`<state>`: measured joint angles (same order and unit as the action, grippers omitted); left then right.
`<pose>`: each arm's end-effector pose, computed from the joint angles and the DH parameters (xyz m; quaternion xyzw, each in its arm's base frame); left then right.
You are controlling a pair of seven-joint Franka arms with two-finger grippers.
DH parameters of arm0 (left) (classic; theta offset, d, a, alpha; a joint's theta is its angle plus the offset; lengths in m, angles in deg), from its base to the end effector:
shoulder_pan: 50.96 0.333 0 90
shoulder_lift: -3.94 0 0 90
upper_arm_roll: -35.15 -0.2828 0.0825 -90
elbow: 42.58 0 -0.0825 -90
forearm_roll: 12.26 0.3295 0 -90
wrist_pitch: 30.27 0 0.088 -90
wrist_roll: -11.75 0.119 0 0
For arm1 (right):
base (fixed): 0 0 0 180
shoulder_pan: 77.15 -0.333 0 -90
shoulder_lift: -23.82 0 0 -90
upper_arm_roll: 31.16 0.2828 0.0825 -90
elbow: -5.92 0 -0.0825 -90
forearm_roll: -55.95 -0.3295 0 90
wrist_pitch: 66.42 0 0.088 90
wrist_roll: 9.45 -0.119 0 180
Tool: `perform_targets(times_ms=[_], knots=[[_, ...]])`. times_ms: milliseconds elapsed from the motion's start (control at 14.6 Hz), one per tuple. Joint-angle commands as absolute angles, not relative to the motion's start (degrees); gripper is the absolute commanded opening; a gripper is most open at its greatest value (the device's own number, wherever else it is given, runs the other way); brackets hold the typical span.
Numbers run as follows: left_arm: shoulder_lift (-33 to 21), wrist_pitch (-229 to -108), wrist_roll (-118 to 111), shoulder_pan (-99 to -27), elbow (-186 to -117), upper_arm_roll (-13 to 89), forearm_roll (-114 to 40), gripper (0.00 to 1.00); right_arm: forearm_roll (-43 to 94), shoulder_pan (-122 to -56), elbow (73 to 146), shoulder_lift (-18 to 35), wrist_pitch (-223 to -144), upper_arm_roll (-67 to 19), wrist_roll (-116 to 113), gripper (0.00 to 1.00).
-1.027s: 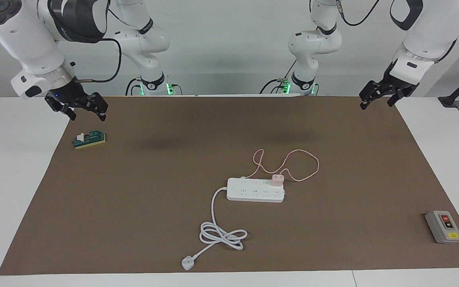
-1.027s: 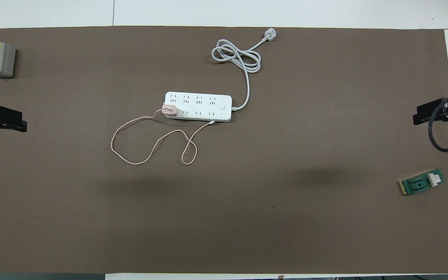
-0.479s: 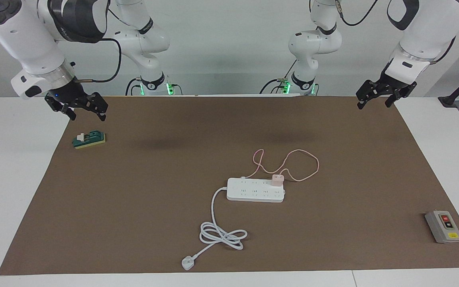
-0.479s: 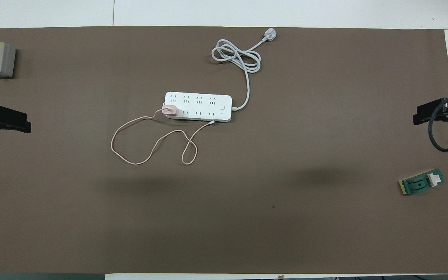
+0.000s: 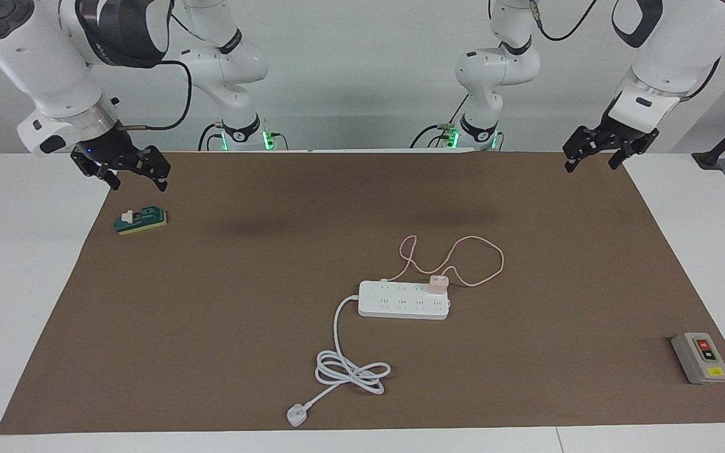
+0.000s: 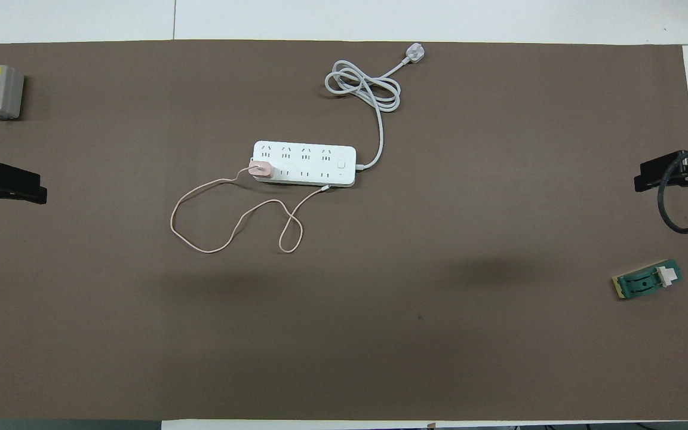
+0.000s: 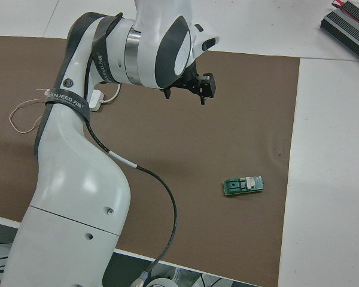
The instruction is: Plug charger into power strip
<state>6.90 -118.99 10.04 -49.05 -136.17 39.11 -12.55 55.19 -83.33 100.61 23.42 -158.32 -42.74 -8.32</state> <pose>0.4818 -0.0187 0.5766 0.9999 -0.0029 -0.0167 0.0002 0.4992 -0.0453 0.5445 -0.9989 0.0377 0.0274 0.0075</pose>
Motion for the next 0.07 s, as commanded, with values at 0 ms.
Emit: perform_targets(times_ms=[0], knots=[[6.22,-117.90,11.05,-48.68,-134.78,39.10,-13.23,1.00,54.37,-82.95,101.28,24.09,-157.65,-42.59,-7.78,1.00]])
